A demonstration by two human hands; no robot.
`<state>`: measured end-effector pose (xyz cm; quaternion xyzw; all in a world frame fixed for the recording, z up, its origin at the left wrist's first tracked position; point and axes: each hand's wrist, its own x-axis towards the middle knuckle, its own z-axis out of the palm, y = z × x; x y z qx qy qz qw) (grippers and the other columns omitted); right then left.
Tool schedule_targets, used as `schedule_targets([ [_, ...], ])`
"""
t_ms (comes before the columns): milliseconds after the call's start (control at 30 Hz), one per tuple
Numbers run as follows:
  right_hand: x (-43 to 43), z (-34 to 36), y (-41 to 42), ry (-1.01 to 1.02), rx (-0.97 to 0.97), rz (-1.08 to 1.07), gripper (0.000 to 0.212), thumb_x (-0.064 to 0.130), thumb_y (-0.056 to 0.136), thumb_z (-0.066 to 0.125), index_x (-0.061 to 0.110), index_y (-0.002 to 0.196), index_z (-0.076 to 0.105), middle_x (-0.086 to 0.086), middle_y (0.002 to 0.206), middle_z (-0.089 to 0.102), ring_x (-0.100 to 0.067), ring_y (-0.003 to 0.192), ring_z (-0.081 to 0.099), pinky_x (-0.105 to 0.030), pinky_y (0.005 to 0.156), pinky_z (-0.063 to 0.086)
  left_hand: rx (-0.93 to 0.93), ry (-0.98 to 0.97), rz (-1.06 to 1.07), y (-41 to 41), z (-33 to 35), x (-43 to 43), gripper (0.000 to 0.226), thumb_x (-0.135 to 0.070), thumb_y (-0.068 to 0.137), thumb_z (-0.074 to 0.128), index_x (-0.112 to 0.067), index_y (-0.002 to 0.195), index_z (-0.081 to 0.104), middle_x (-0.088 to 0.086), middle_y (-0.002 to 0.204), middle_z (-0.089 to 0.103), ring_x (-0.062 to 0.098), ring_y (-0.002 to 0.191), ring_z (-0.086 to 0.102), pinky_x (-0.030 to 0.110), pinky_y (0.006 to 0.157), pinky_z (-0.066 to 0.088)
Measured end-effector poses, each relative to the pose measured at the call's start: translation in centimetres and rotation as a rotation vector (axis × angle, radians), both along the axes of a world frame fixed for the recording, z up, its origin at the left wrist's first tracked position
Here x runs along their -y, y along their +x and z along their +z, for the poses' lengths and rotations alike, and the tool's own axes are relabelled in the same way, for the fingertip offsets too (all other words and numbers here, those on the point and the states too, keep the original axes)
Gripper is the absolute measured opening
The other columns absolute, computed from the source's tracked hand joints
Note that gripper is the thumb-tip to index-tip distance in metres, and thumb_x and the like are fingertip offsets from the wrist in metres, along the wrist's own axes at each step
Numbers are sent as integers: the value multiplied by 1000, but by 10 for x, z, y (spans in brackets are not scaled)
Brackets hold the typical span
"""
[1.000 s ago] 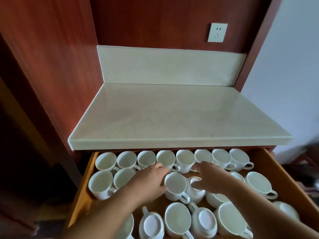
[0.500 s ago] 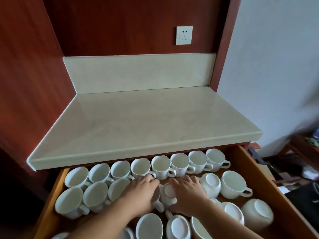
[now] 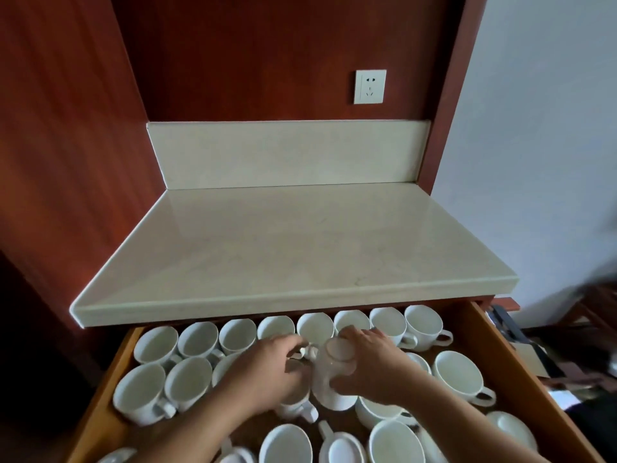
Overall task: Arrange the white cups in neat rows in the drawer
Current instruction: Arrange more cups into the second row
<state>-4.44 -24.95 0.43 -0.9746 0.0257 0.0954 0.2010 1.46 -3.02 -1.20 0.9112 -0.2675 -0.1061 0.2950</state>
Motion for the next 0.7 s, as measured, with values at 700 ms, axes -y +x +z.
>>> schedule_targets([
  [700, -27, 77, 1, 251, 298, 36, 94, 48, 68, 87, 39, 146, 35, 14, 135, 44, -11, 109, 56, -26, 87, 49, -1165, -984, 264, -3, 55, 9, 67, -58, 87, 66, -4, 126, 67, 23, 101, 68, 32, 79, 68, 39, 66, 60],
])
